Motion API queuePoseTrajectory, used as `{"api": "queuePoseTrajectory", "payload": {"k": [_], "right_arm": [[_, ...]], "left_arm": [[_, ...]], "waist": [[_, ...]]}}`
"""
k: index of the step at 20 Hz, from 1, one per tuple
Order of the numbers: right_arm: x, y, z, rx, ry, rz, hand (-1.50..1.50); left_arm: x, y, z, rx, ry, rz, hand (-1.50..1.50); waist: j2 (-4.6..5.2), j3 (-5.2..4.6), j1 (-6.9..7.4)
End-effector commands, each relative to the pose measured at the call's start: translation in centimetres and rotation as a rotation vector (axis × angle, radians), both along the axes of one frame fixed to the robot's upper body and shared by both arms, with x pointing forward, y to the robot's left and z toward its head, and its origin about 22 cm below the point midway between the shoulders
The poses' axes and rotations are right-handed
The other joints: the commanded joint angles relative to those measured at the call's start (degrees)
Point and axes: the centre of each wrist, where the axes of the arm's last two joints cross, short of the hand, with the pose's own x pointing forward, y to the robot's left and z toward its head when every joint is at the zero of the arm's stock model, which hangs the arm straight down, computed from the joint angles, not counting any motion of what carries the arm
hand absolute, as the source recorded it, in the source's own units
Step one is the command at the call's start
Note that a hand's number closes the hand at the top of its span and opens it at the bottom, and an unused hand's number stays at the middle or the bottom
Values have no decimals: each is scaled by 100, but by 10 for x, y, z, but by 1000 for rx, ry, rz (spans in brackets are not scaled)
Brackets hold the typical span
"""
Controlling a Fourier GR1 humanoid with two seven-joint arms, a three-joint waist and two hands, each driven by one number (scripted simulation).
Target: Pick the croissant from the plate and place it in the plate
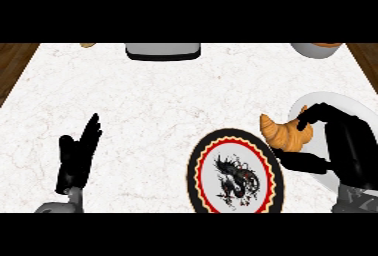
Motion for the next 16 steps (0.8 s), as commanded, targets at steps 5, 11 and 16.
{"api": "queuePoseTrajectory", "payload": {"k": [5, 11, 16], "right_arm": [[-11, -38, 24, 91, -57, -193, 150], [7, -81, 8, 76, -30, -271, 150], [40, -124, 1, 57, 40, -288, 150]], "left_arm": [[10, 2, 2, -2, 5, 0, 0], [-5, -8, -3, -15, -1, -8, 0], [4, -17, -1, -2, -8, -9, 0]], "waist": [[19, 3, 51], [21, 4, 86], [30, 4, 106]]}}
